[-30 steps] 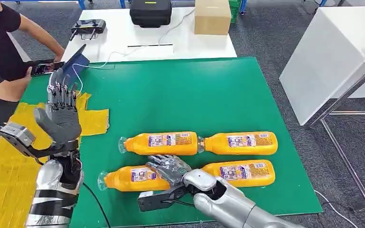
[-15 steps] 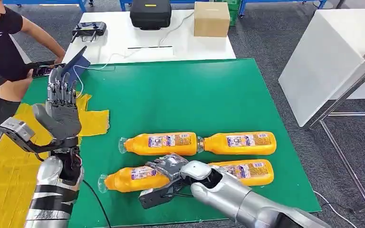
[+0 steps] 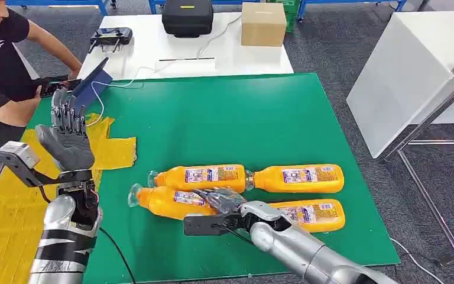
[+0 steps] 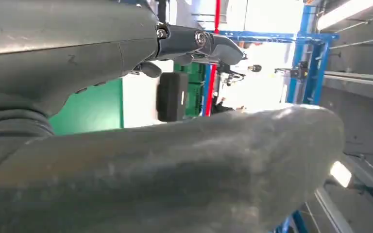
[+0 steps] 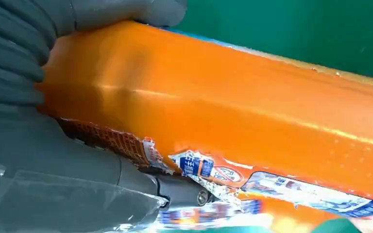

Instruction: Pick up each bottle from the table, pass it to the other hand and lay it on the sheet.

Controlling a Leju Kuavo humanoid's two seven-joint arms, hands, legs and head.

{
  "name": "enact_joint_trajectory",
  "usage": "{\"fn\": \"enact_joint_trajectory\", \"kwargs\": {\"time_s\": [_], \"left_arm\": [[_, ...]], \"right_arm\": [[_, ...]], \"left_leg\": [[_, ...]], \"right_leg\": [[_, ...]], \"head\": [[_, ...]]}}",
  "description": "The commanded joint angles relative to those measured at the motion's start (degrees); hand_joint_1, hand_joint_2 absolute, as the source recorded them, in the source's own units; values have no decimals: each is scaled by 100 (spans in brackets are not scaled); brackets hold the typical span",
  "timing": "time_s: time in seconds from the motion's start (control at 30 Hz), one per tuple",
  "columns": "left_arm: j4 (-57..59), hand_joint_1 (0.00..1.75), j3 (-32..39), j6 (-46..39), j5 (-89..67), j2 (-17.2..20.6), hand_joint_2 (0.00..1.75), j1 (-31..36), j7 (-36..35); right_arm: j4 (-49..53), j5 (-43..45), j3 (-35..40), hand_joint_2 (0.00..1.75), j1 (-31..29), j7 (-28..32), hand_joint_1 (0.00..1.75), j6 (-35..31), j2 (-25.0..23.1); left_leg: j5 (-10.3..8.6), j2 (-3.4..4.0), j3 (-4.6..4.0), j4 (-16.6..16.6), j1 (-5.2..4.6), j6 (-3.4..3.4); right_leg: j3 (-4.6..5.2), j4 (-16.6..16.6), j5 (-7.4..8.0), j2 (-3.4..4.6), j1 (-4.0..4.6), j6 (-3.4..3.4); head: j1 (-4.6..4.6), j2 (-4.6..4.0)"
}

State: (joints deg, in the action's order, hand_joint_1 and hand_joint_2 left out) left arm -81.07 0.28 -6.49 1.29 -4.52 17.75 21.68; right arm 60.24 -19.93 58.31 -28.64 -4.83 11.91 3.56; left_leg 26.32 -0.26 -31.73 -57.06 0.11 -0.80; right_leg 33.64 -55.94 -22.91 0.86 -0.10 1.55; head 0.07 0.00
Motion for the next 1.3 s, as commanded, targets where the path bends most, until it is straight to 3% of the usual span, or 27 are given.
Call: {"fn": "enact_joint_trajectory", "kwargs": {"time_s": [0.03,0.17,0.3,0.7,1.17,1.3], "left_arm": [[12,0,213,86,276,96,175,-168,-302],[-242,0,340,526,813,154,175,-651,-580],[-378,0,239,1308,1585,282,175,-1010,-1013],[-888,0,-406,2430,2571,527,175,-1545,-1426],[-958,0,-460,2407,2398,512,175,-1545,-1310],[-1182,0,-714,2349,2067,358,175,-1498,-1207]], "right_arm": [[1501,215,-1101,175,758,201,175,-656,500],[3055,546,-1950,175,1019,219,175,-728,658],[3447,699,-2328,175,1012,302,175,-669,619],[2730,746,-2330,175,593,474,175,-662,282],[2680,758,-2288,175,561,470,175,-645,250],[2407,710,-2037,175,419,423,175,-546,18]], "left_leg": [[4,-10,-2,5,2,4],[13,-2,-31,-6,-5,4],[13,5,-59,-3,-3,4],[9,9,-65,0,1,5],[14,5,-54,1,3,7],[12,2,-62,-3,3,6]], "right_leg": [[-2,6,-7,-17,3,-1],[29,-11,-15,-9,-4,1],[58,-8,-12,-3,-3,0],[65,0,-5,0,1,-1],[49,0,-10,-6,3,-2],[56,-2,-9,-8,3,-1]], "head": [[0,0],[0,2],[0,0],[0,0],[-2,0],[0,0]]}}
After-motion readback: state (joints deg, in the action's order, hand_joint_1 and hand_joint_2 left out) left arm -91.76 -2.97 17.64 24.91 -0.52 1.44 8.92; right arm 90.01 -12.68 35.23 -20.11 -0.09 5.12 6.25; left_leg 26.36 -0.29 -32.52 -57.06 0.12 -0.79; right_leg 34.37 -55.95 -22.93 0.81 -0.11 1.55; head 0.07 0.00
